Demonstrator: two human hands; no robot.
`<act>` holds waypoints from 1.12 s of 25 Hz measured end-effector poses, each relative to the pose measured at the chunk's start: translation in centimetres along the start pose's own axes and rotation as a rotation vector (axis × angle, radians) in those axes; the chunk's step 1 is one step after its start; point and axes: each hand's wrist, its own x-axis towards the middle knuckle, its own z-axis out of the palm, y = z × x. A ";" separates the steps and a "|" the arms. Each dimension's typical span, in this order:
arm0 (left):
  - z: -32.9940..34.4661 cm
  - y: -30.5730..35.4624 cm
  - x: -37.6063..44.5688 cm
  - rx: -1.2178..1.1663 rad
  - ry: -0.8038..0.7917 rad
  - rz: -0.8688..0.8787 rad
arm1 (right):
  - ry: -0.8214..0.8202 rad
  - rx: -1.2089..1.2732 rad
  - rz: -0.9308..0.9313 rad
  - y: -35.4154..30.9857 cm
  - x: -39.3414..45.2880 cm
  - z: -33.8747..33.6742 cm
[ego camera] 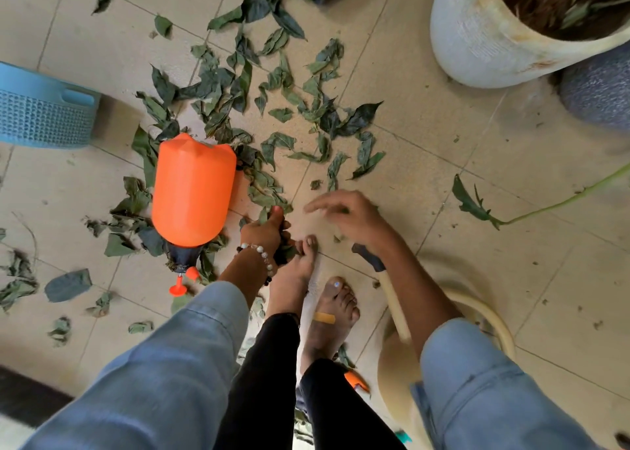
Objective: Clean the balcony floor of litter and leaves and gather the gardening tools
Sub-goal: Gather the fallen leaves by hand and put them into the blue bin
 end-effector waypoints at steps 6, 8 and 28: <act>-1.8 -0.3 2.1 0.106 0.015 0.014 | 0.139 -0.908 0.277 6.2 3.7 1.2; -1.7 -0.8 3.0 0.125 -0.010 0.016 | 0.095 -0.986 0.295 7.0 4.5 1.6; -1.4 -2.3 4.9 0.150 -0.144 0.071 | 0.208 -0.885 0.121 6.5 2.7 11.3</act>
